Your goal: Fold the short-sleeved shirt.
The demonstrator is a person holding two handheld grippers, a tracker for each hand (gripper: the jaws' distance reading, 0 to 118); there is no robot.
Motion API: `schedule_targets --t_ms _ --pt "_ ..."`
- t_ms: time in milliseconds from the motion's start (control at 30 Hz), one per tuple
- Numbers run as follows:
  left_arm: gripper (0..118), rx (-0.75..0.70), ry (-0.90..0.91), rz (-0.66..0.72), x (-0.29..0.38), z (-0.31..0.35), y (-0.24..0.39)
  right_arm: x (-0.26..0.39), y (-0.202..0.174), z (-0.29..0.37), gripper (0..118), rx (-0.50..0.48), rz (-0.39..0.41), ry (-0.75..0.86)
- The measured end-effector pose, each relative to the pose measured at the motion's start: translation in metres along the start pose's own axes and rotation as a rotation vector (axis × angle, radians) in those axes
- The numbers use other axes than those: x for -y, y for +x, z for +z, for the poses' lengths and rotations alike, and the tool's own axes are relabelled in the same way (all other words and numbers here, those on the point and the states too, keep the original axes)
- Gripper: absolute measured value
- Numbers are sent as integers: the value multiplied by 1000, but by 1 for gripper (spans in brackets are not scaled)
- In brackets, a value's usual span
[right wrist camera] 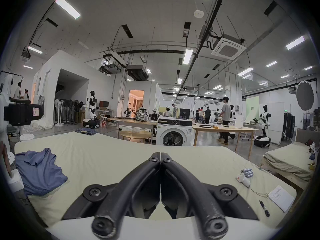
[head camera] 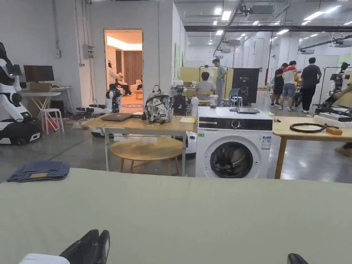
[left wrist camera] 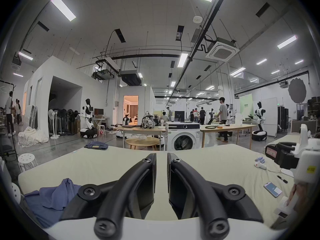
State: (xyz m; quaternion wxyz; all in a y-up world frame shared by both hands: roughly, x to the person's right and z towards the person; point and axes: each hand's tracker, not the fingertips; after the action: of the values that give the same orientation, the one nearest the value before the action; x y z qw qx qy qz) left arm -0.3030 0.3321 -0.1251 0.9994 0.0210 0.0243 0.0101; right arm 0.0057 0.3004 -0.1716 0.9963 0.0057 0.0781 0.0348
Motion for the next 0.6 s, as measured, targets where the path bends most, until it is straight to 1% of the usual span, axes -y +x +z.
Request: schedule_targets --t_ms 133,333,433,500,600 --pt "8 -2 -13 7 2 -1 -3 0 3 0 0 26 -5 -4" --pt "8 -2 -17 35 3 -1 -7 -3 13 2 0 18 -49 -1" --pt "8 14 -16 35 3 -1 -9 -4 14 0 0 19 -38 -3" --pt "8 -3 -14 19 2 -3 -6 -6 16 -2 0 21 -28 4" --pt "8 9 -14 12 0 -7 -5 -10 19 -5 0 16 -42 15"
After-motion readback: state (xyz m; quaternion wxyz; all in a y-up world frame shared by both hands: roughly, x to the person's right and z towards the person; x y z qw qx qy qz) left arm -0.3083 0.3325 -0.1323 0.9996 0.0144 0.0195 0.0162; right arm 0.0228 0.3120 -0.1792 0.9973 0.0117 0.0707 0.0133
